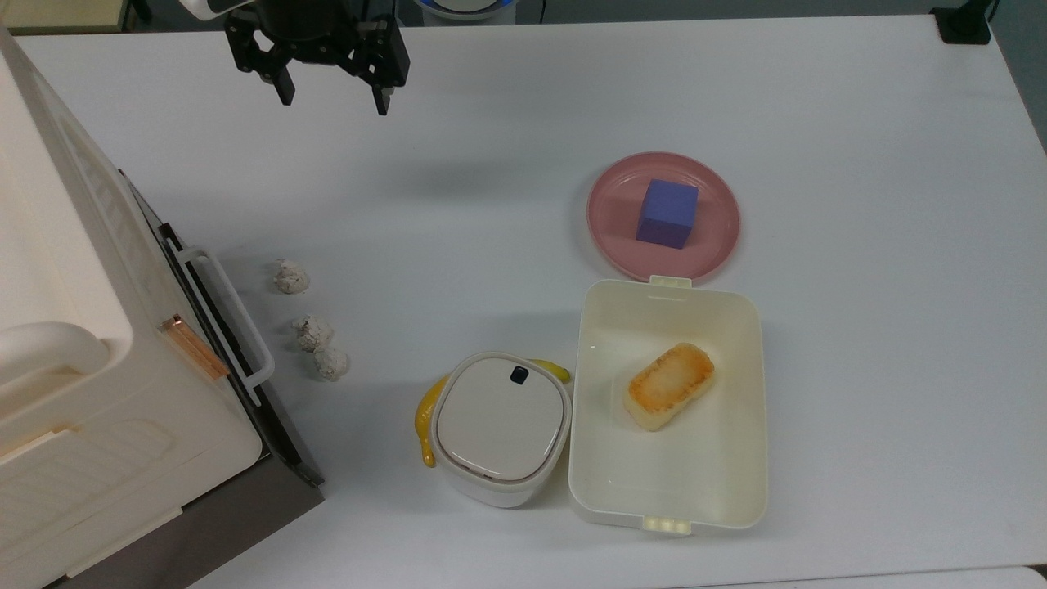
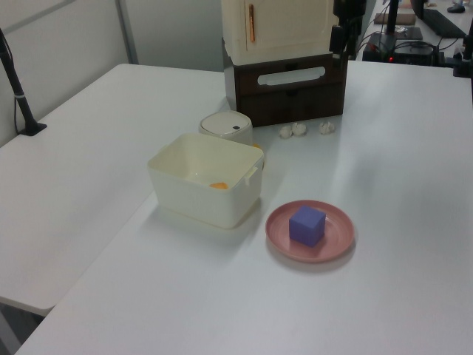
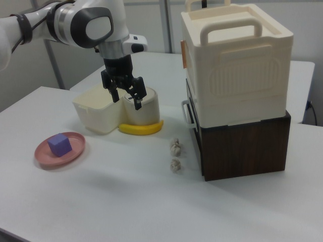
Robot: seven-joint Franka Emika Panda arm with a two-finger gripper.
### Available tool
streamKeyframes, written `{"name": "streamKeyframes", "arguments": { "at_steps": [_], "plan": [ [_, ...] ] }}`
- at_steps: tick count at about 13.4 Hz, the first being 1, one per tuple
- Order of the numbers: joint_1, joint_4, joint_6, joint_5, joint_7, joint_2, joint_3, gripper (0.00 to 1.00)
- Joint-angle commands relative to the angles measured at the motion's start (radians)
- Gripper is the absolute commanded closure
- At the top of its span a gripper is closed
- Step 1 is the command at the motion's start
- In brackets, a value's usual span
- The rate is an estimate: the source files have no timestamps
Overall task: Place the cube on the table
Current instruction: 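Move the gripper over the purple cube on the pink plate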
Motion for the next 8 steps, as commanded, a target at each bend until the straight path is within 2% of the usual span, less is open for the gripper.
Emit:
{"name": "streamKeyframes", "arguments": {
  "at_steps": [1, 5, 8],
  "plan": [
    [-0.141, 0.015, -0.072, -0.013, 0.005, -0.004, 0.149, 0.0],
    [-0.145, -0.005, -0.069, -0.002, 0.01, 0.019, 0.211, 0.0],
    [-0.15, -0.026, -0.06, 0.003, 0.161, 0.046, 0.342, 0.0]
  ]
}}
